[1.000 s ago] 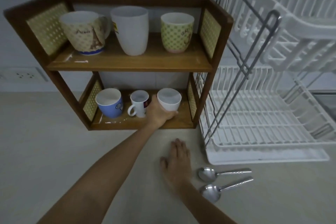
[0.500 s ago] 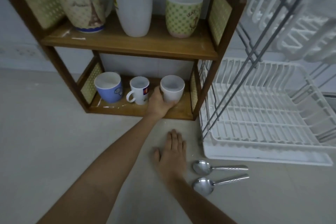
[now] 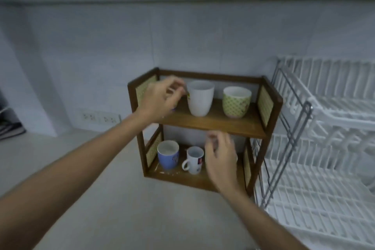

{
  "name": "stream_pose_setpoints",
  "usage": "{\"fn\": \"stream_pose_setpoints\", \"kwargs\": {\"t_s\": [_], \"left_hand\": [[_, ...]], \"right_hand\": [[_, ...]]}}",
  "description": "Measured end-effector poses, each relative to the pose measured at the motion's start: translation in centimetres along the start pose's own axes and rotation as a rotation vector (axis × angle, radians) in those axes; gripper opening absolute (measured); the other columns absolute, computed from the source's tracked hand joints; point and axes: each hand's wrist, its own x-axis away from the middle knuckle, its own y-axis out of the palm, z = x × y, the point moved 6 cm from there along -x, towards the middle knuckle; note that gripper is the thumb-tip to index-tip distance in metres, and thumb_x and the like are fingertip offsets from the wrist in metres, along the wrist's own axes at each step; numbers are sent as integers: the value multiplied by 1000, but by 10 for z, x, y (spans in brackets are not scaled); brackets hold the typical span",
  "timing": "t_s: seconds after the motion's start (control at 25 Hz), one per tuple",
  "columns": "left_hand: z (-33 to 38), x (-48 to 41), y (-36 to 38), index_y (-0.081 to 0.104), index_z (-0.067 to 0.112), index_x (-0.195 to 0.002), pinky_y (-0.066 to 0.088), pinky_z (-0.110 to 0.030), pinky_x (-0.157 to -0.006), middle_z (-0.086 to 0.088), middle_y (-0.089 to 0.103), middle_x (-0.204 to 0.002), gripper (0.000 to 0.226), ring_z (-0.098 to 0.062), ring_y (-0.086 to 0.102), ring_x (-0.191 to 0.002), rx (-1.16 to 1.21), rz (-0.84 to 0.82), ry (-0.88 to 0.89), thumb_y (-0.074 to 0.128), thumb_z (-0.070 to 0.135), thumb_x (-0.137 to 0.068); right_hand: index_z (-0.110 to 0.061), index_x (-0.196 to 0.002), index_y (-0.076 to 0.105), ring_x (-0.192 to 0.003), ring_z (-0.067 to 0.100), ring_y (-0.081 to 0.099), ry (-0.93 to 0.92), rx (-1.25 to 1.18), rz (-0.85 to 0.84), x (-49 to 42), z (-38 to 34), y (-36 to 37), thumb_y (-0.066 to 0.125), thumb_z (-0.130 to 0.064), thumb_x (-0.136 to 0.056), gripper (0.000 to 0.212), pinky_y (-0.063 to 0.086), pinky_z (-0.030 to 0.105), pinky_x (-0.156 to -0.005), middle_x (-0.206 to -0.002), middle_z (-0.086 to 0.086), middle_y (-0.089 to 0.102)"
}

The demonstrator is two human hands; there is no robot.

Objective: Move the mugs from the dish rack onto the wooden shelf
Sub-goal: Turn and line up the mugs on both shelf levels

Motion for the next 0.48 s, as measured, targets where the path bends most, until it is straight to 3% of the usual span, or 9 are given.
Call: {"fn": "stream_pose_setpoints", "kwargs": {"t_s": [0.08,0.2,0.32,0.4,0.48], "left_hand": [[-23,-41,-9,61,16,-114,50,-26,-87,-2,68,-108,27,-14,63,-101,-124,-126,-156,59,24,-88],[-59,-57,16,42,16,-137,46,-36,-97,-10,53,-136,59,-28,53,-119,-441,-563,-327,57,44,-87],[-85,-49,36,29,13,-144,45,-40,-100,-14,45,-144,80,-32,49,-124,-503,-668,-446,45,64,-84],[-101,-45,42,23,12,-147,44,-39,-96,-16,43,-145,88,-33,49,-124,-506,-694,-479,41,69,-83],[-109,-45,42,24,13,-146,46,-38,-94,-15,46,-143,85,-32,51,-122,-478,-688,-442,47,66,-83]], "right_hand": [[-21,-106,62,-98,18,56,-74,77,-3,-66,-40,0,56,-23,-89,18,44,24,-78,-101,-3,59],[-15,-123,58,-115,32,51,-55,529,-164,-148,-69,25,53,-40,-90,42,43,38,-94,-125,13,57],[-15,-138,44,-129,36,40,123,852,-438,-178,-60,53,43,-71,-82,80,39,42,-100,-144,14,45],[-20,-131,51,-127,37,44,134,978,-551,-181,-51,66,37,-79,-79,80,41,43,-95,-140,12,50],[-22,-126,55,-120,34,49,130,953,-601,-184,-48,68,44,-75,-80,72,44,40,-87,-135,12,53]]}}
